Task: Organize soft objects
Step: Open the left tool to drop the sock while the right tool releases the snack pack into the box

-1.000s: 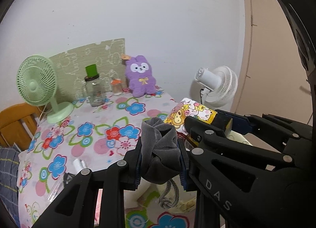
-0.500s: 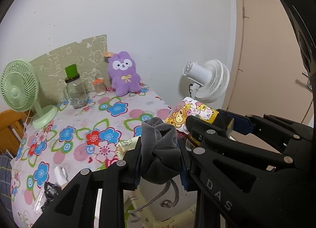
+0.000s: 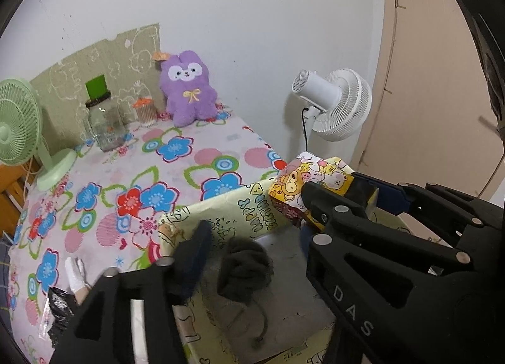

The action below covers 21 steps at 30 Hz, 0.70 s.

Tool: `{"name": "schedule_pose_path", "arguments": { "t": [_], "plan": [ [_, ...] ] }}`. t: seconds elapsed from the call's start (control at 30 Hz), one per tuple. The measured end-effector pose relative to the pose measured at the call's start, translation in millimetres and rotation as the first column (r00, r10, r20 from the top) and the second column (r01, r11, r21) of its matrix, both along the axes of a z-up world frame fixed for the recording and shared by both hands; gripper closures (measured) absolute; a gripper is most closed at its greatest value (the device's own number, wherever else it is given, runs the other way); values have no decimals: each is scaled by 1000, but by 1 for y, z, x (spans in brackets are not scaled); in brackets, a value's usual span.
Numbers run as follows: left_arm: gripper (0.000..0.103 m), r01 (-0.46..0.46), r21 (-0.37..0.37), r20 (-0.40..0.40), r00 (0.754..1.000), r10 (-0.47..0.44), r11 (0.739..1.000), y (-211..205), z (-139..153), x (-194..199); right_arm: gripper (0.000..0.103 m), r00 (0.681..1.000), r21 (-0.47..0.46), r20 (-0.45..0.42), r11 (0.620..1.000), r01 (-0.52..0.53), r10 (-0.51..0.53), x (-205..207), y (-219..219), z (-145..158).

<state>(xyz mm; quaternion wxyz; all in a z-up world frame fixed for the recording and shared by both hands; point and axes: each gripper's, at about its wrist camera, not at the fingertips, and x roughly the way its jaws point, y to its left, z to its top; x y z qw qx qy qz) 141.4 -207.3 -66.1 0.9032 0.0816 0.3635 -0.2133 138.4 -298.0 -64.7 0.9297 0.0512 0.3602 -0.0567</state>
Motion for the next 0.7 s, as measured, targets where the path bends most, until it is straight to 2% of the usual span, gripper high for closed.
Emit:
{"name": "schedule_pose_path", "arguments": {
  "t": [0.2,0.37,0.47,0.7],
  "plan": [
    [24,-20,22,-2,1000,20,1000,-2,-2,3,57,1000,0,-9,1000,9,-9,3,-2,-3],
    [14,-31,15,5,999,31,999,0,-1,2,25,1000,-24,15,1000,12,-11,-1,0,0],
    [14,-33,8,8,999,33,999,4,2,0,19,999,-40,30,999,18,-17,-6,4,4],
    [14,-38,13,43,998,37,999,13,11,-12,15,998,-45,59,998,41,-38,-21,14,14]
  ]
}}
